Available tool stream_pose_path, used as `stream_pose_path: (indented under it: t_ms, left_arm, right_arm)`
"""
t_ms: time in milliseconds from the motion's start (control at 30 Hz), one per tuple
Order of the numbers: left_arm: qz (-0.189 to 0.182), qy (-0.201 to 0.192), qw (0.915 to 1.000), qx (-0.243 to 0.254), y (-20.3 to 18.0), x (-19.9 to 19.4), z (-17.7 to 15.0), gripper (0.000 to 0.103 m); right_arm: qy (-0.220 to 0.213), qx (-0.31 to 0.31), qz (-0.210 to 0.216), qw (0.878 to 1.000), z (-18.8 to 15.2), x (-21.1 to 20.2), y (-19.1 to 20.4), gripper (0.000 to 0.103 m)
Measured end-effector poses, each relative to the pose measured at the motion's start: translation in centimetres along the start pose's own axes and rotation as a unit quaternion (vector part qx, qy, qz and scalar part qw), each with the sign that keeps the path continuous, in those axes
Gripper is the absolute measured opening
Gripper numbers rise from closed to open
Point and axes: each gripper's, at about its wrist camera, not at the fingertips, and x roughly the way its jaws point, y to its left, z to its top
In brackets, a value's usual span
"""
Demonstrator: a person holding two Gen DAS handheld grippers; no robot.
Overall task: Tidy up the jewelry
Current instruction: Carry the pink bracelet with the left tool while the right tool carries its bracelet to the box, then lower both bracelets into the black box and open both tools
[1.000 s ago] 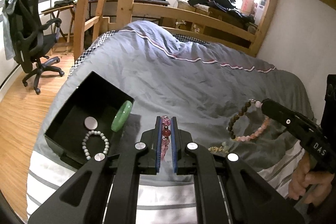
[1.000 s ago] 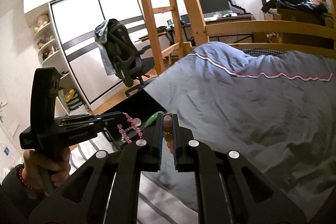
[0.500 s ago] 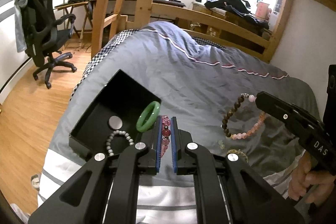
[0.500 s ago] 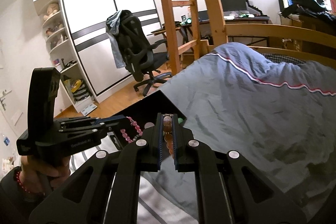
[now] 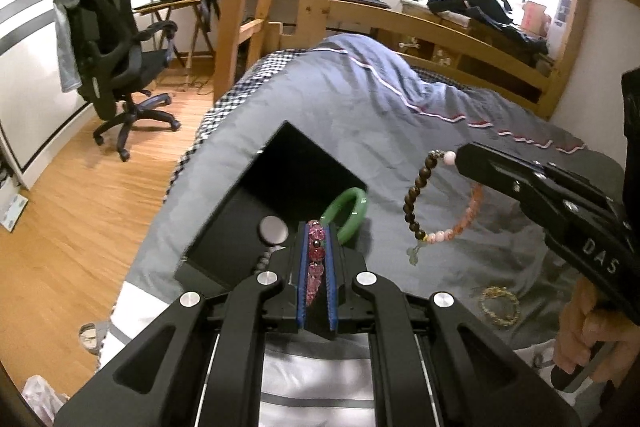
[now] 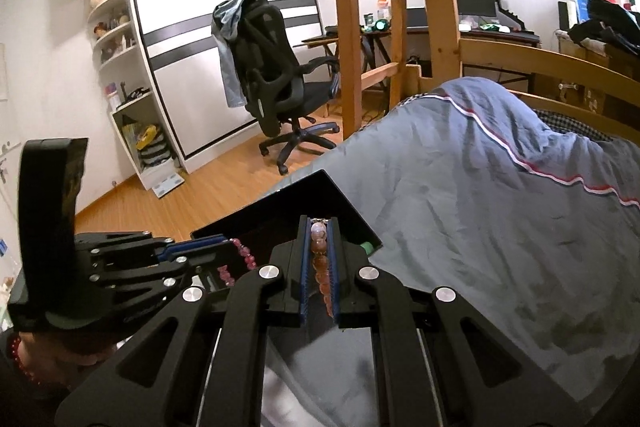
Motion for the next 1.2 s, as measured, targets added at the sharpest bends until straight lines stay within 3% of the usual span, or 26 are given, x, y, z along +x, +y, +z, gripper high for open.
stream_pose_path:
  t_ms: [467, 700, 767, 833, 900, 933, 1000, 1033, 1100, 1133, 1200]
  left_arm:
    - [0.045, 0.009, 0.9981, -0.041, 2.0, 1.4, -0.2, 0.007]
    - [0.035, 0.020, 0.9968, -0.069, 3.1, 1.8, -0.3, 0.008]
    - [0.032, 0.019, 0.9962, -0.079, 3.4, 1.7, -0.3, 0.008]
    - [0.024, 0.013, 0.9959, -0.086, 3.6, 1.5, -0.2, 0.009]
    - [0.019, 0.008, 0.9957, -0.091, 3.6, 1.2, -0.3, 0.026]
    - [0.021, 0.006, 0.9957, -0.090, 3.6, 1.1, -0.3, 0.032]
    - [0.020, -0.003, 0.9955, -0.093, 3.5, 0.9, -0.3, 0.055]
    - [0.014, -0.009, 0.9953, -0.095, 3.5, 0.6, -0.2, 0.060]
    - [0.015, -0.028, 0.9951, -0.094, 3.2, 0.0, -0.2, 0.089]
    - [0.026, -0.042, 0.9949, -0.089, 2.9, -0.5, -0.2, 0.095]
    - [0.025, -0.063, 0.9950, -0.073, 2.1, -1.3, -0.1, 0.097]
  right_arm:
    - [0.024, -0.008, 0.026, 0.999, 1.2, 5.8, 2.0, 0.009]
    - [0.051, 0.007, 0.026, 0.998, 0.3, 7.3, 1.5, 0.009]
    - [0.054, 0.016, 0.027, 0.998, 0.1, 7.5, 1.2, 0.015]
    - [0.049, 0.024, 0.028, 0.998, 0.2, 7.1, 0.9, 0.030]
    - [0.035, 0.031, 0.023, 0.999, 0.3, 6.3, 0.5, 0.050]
    - [0.029, 0.034, 0.019, 0.999, 0.5, 5.8, 0.3, 0.052]
    - [0.018, 0.040, 0.009, 0.999, 0.8, 4.8, -0.2, 0.062]
    - [0.009, 0.044, 0.001, 0.999, 1.0, 4.0, -0.7, 0.072]
    - [-0.005, 0.050, -0.017, 0.999, 1.0, 2.6, -1.4, 0.094]
    - [-0.012, 0.054, -0.029, 0.998, 1.1, 1.5, -2.0, 0.094]
    - [-0.012, 0.060, -0.047, 0.997, 0.9, -0.2, -3.2, 0.096]
